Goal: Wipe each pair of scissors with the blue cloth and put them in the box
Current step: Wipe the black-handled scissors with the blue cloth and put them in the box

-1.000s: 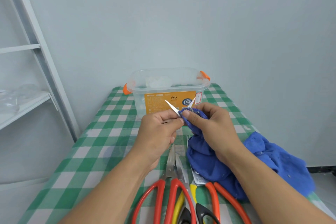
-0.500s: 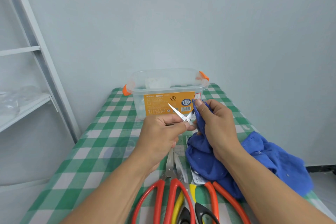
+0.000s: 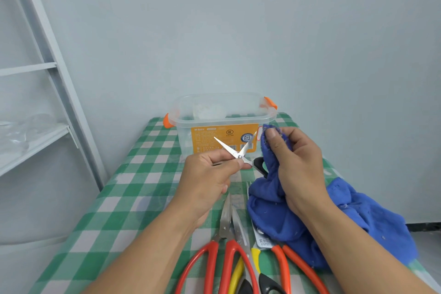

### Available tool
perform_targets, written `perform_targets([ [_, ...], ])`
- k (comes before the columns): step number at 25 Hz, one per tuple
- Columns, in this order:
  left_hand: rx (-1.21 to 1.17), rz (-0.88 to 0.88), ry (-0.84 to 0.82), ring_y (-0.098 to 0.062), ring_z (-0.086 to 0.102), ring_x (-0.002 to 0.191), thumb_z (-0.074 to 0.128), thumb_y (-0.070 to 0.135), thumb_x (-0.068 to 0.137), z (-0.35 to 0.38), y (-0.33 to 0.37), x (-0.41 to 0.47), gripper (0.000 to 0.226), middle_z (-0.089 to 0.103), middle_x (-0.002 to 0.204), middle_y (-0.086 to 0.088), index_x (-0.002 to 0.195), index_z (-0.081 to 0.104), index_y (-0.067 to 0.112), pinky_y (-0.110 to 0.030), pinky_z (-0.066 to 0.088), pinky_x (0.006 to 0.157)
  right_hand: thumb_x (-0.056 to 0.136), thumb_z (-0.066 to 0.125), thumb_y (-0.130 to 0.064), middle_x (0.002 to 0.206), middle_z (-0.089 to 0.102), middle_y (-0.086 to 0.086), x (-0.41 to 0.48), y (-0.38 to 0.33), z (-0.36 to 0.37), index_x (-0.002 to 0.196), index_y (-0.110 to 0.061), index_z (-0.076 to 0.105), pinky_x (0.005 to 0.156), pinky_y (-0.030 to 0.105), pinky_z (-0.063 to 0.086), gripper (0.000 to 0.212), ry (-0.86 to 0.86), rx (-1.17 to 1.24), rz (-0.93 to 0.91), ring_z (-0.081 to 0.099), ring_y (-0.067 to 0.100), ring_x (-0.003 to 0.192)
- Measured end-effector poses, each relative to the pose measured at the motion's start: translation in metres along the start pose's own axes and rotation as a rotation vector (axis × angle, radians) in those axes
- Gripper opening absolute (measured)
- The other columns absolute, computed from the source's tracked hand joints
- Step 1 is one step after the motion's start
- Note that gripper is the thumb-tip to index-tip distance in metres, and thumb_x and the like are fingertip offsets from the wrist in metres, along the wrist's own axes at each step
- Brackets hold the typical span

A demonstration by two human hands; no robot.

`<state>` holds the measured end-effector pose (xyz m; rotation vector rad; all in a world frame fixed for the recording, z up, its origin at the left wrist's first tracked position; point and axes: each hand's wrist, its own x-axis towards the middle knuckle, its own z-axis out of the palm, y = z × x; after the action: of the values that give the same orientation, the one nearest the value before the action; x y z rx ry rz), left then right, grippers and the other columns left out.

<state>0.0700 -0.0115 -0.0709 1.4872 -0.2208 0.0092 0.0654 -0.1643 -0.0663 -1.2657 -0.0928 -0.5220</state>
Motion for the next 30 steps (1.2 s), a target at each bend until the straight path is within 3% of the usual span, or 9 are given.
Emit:
perform_targets([
  [3,-0.012,0.007,0.004,-0.013,0.027,0.048,0.069,0.006,0.089,0.001,0.001,0.0,0.008,0.07,0.064,0.002,0.084,0.076,0.007,-0.012,0.025,0.037,0.087,0.074,-0.004,0.085,0.075,0.005,-0.001,0.003,0.0,0.092,-0.005,0.062,0.069,0.032,0.06,0.012,-0.076,-0.042,-0.042,0.072,0.017,0.075],
  [5,-0.008,0.015,-0.001,-0.012,0.028,0.048,0.07,0.006,0.089,0.002,0.003,0.0,0.012,0.062,0.055,0.006,0.081,0.077,0.013,-0.013,0.025,0.038,0.083,0.078,-0.004,0.088,0.076,0.007,0.0,0.006,0.0,0.087,-0.011,0.063,0.077,0.034,0.06,0.018,-0.121,-0.103,-0.071,0.074,0.022,0.083],
  [11,0.029,0.027,0.023,-0.011,0.028,0.045,0.066,0.001,0.09,0.005,-0.002,-0.002,0.02,0.045,0.048,0.006,0.077,0.075,0.012,-0.015,0.024,0.038,0.075,0.087,-0.013,0.086,0.071,-0.001,0.0,0.014,0.003,0.09,-0.015,0.063,0.069,0.019,0.053,0.029,-0.076,-0.299,-0.072,0.067,0.007,0.076],
  [14,0.043,0.026,0.017,-0.011,0.027,0.045,0.066,0.0,0.09,0.004,-0.003,-0.001,0.015,0.041,0.05,0.004,0.08,0.075,0.007,-0.015,0.023,0.037,0.08,0.083,-0.012,0.075,0.072,-0.006,0.004,0.015,0.0,0.092,-0.005,0.066,0.064,0.017,0.052,0.023,-0.118,-0.223,0.054,0.067,0.006,0.07],
  [19,0.127,0.041,-0.013,-0.01,0.03,0.042,0.068,0.002,0.089,-0.001,0.0,0.0,0.01,0.042,0.045,0.006,0.082,0.075,0.0,-0.013,0.025,0.038,0.088,0.076,-0.024,0.083,0.071,0.022,0.004,0.013,-0.001,0.086,-0.005,0.071,0.077,0.038,0.054,0.02,-0.206,-0.27,0.135,0.064,0.019,0.074],
  [23,0.131,0.029,-0.027,-0.011,0.03,0.041,0.07,0.004,0.088,-0.003,0.0,0.001,0.011,0.048,0.045,0.001,0.08,0.078,0.003,-0.015,0.025,0.038,0.095,0.068,-0.037,0.067,0.049,0.013,0.005,0.016,0.002,0.082,0.005,0.056,0.064,0.039,0.04,0.045,-0.133,-0.277,0.12,0.045,0.023,0.065],
  [25,0.114,-0.001,-0.05,-0.011,0.031,0.042,0.071,0.005,0.087,-0.001,0.001,0.0,0.012,0.068,0.062,-0.007,0.077,0.078,0.007,-0.015,0.024,0.038,0.1,0.061,-0.036,0.064,0.046,0.013,0.005,0.016,0.003,0.082,0.006,0.05,0.057,0.038,0.039,0.047,-0.075,-0.222,0.114,0.042,0.025,0.06],
  [27,0.087,-0.049,-0.061,-0.01,0.033,0.043,0.07,0.005,0.088,0.0,0.002,-0.002,0.013,0.077,0.082,-0.008,0.076,0.075,0.009,-0.014,0.023,0.037,0.104,0.052,-0.033,0.061,0.052,0.017,0.005,0.013,0.001,0.084,0.006,0.05,0.048,0.033,0.042,0.044,0.006,-0.152,0.108,0.047,0.025,0.052],
  [30,0.054,-0.085,-0.032,-0.009,0.033,0.043,0.072,0.006,0.087,-0.001,0.003,-0.001,0.006,0.064,0.072,-0.008,0.081,0.073,0.006,-0.015,0.021,0.036,0.106,0.046,-0.035,0.064,0.062,0.006,0.005,0.01,-0.004,0.085,0.001,0.052,0.051,0.034,0.053,0.042,0.112,-0.083,0.068,0.06,0.023,0.054],
])
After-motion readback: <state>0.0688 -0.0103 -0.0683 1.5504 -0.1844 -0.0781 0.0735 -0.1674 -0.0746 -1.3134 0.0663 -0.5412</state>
